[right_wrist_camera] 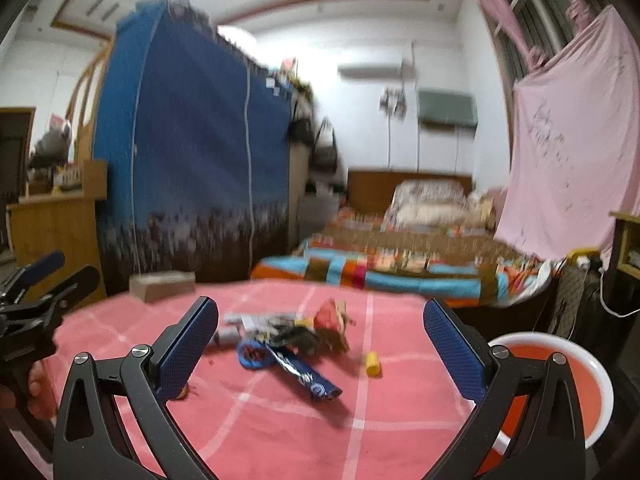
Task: Collect trash
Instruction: 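Grasp the brown round peel with the left tool while the right tool grasps the blue wrapper, then carry both items to the orange bucket and open both tools to drop them, then move both tools back over the table trash, then grasp the white tissue with the left tool while the right tool grasps the yellow cap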
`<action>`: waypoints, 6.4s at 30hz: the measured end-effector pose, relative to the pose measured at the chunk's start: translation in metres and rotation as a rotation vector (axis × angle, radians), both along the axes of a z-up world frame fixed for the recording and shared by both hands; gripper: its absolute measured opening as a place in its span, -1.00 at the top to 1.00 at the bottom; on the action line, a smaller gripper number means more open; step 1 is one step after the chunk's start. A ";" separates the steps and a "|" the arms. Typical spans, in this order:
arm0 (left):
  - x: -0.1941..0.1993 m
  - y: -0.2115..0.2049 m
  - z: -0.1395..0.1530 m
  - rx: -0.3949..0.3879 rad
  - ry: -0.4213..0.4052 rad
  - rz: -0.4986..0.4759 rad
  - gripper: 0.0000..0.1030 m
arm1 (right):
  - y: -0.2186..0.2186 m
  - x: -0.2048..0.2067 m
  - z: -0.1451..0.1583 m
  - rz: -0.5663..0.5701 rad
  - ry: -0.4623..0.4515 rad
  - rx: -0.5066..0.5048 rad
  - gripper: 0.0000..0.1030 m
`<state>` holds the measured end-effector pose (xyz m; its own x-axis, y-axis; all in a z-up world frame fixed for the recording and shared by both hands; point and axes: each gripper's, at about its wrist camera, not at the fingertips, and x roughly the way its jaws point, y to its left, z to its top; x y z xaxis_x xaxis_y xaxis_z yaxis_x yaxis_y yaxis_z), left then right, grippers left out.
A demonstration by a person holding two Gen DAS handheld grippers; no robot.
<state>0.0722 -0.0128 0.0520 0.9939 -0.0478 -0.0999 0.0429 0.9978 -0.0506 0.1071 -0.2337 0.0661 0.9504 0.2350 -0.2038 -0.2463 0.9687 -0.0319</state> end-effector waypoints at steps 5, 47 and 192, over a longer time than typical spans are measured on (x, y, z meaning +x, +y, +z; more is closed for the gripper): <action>0.019 0.001 -0.018 -0.032 0.139 -0.037 -0.72 | 0.002 0.039 -0.015 0.023 0.181 -0.016 -1.00; 0.054 -0.028 -0.056 -0.059 0.511 -0.196 0.78 | 0.012 0.058 -0.043 0.217 0.451 0.052 0.64; 0.158 -0.030 -0.060 -0.159 0.671 -0.378 0.25 | -0.020 0.147 -0.067 -0.120 0.598 0.018 0.36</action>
<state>0.2305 -0.0431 -0.0079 0.6367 -0.4349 -0.6368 0.2876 0.9001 -0.3272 0.2544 -0.2539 -0.0011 0.6925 0.1418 -0.7074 -0.1054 0.9899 0.0953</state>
